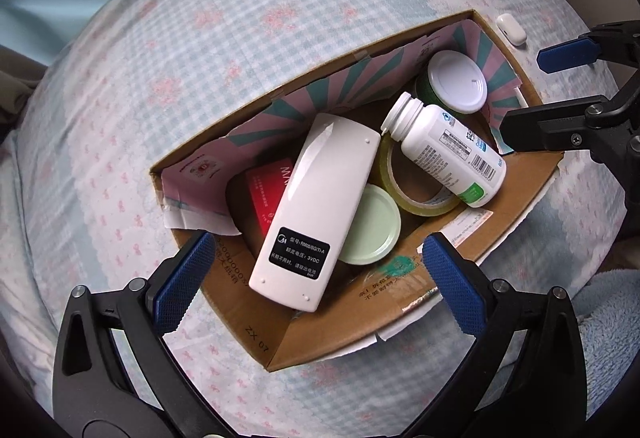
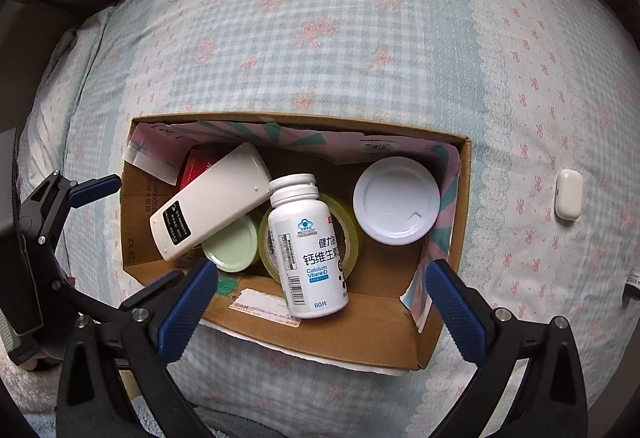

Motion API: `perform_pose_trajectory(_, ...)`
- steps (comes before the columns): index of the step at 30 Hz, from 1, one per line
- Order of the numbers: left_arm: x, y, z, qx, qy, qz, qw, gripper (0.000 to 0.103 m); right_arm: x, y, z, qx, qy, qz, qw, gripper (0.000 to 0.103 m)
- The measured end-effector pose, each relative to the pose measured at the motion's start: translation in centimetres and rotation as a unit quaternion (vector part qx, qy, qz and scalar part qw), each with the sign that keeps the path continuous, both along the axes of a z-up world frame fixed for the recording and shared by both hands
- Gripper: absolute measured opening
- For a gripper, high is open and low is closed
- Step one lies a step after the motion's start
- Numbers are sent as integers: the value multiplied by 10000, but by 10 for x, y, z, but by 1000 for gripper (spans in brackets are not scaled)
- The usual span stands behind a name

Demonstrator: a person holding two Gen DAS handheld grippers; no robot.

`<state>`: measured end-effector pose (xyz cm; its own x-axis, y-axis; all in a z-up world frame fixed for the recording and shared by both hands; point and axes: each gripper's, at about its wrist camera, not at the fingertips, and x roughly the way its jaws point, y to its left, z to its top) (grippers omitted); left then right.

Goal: Organize rigid objects
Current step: 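Lower and release the remote and pill bottle into the cardboard box with both tools, then move the left tool to the earbud case while the right tool approaches the black-lidded jar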

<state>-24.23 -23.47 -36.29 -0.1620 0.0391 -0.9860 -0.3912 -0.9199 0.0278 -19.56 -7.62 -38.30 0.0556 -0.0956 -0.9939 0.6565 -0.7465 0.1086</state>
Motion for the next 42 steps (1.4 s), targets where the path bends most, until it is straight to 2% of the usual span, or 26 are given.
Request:
perform_pose_trajectory(5,12,-2,22,5,178,87,9998,103,7,6,24,-147,209,8,9997,103)
perform_pose_trajectory(12,35,-8,61,148,449,496,9977,103,21,21,66,-362,656,-88,9971,103)
perform_pose_trajectory(14,42,-8,72,262,514,578,9967,103,26,26,80,-367,946,-123,9948,103)
perform_pose_trajectory(17,47,-3,85,312,586,681,9955,103,32,38,100,-425,1025,-248,9935,103)
perform_pose_trajectory(20,48,4,100,552,704,737,9933,103,37,57,118,-458,1108,-502,9915,103)
perform_pose_trajectory(26,64,37,133,544,1218,679,9887,103,39,115,148,-568,1367,-1058,9833,103)
perform_pose_trajectory(29,72,56,146,629,1280,798,9866,103,35,148,159,-631,1520,-1298,9778,103)
perform_pose_trajectory(33,82,89,156,462,1497,999,9826,103,27,194,173,-575,1809,-1433,9713,103)
perform_pose_trajectory(36,82,117,164,516,1611,1123,9792,103,18,232,185,-539,2146,-1438,9646,103)
perform_pose_trajectory(42,69,184,170,553,1716,1246,9757,103,-17,310,201,-566,2309,-1634,9575,103)
